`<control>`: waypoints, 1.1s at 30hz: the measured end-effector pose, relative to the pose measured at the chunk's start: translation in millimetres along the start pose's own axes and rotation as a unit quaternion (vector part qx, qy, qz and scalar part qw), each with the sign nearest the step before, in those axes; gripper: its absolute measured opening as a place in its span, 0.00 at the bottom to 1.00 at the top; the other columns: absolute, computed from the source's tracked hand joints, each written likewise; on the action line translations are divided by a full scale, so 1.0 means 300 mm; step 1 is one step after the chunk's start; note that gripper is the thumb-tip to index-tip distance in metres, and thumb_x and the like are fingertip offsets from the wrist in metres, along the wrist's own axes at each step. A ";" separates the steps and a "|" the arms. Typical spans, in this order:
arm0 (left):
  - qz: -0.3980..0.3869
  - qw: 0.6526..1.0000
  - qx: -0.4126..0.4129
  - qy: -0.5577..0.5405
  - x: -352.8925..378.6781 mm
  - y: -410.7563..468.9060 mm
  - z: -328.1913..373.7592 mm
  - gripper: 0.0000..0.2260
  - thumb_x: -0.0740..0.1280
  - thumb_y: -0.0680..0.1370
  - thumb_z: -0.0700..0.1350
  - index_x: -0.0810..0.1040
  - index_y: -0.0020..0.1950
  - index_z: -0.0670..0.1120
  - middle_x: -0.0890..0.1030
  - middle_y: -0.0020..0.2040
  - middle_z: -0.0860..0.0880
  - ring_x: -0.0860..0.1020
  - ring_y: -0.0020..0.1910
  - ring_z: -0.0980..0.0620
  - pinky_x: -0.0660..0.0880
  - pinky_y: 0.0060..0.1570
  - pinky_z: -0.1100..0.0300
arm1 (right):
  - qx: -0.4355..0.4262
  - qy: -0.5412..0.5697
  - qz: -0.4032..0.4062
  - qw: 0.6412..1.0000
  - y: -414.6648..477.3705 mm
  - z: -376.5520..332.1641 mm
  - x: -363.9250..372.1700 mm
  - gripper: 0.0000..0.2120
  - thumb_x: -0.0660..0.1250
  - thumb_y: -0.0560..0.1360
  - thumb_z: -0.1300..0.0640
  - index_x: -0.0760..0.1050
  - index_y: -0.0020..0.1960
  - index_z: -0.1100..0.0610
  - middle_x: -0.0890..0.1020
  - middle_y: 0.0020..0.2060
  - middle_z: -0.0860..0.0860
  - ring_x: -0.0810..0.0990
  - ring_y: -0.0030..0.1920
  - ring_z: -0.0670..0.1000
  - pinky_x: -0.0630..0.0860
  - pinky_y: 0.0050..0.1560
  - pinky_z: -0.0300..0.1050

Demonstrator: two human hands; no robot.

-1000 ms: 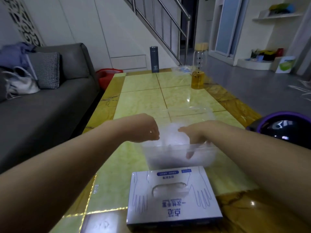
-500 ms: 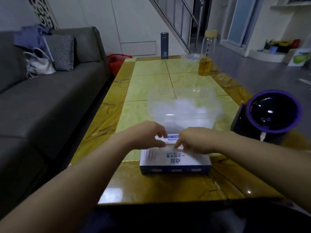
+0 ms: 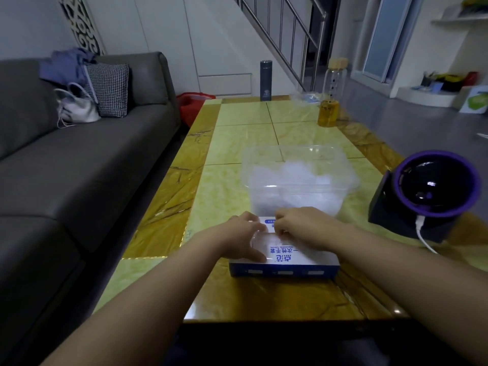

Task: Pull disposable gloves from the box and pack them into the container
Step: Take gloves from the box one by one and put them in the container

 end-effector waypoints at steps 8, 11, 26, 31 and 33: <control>0.001 1.000 0.011 0.005 0.006 -0.003 -0.008 0.35 0.68 0.75 0.58 0.56 0.77 0.52 0.53 0.77 0.52 0.56 0.74 0.47 0.61 0.71 0.49 | 0.029 0.000 0.032 0.999 -0.024 0.037 -0.084 0.03 0.57 0.81 0.56 0.70 0.51 0.52 0.72 0.53 0.48 0.74 0.46 0.52 0.71 0.45 0.46; 0.004 1.000 0.010 0.007 0.011 -0.005 -0.013 0.36 0.68 0.74 0.58 0.55 0.77 0.52 0.52 0.78 0.53 0.56 0.75 0.47 0.61 0.71 0.47 | 0.043 0.060 0.025 0.997 -0.037 0.039 -0.071 0.10 0.58 0.80 0.49 0.72 0.57 0.52 0.74 0.57 0.47 0.74 0.54 0.50 0.70 0.51 0.44; 0.010 1.000 0.008 -0.004 -0.005 -0.027 0.009 0.34 0.69 0.74 0.57 0.59 0.76 0.49 0.57 0.76 0.51 0.61 0.72 0.47 0.65 0.68 0.47 | 0.088 0.146 0.306 0.937 -0.109 0.090 -0.378 0.08 0.64 0.78 0.55 0.80 0.48 0.57 0.78 0.41 0.48 0.77 0.46 0.52 0.74 0.47 0.49; 0.049 0.992 0.013 -0.114 -0.067 -0.067 0.025 0.36 0.71 0.73 0.56 0.59 0.76 0.51 0.60 0.76 0.51 0.62 0.73 0.50 0.63 0.68 0.55 | 0.088 0.167 0.351 0.917 -0.164 0.124 -0.530 0.08 0.66 0.77 0.55 0.81 0.48 0.58 0.78 0.42 0.48 0.75 0.45 0.48 0.71 0.45 0.43; 0.063 0.959 0.036 -0.272 -0.123 -0.098 0.040 0.36 0.70 0.72 0.58 0.60 0.76 0.51 0.63 0.75 0.51 0.64 0.71 0.52 0.63 0.67 0.56 | 0.096 0.163 0.336 0.923 -0.182 0.131 -0.528 0.08 0.66 0.77 0.54 0.81 0.49 0.57 0.79 0.43 0.49 0.75 0.45 0.48 0.69 0.42 0.37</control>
Point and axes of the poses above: each hand's wrist, its own y-axis towards the middle knuckle, its own x-axis out of the palm, z = x × y, the point moved 6 cm from there along y, towards the middle knuckle
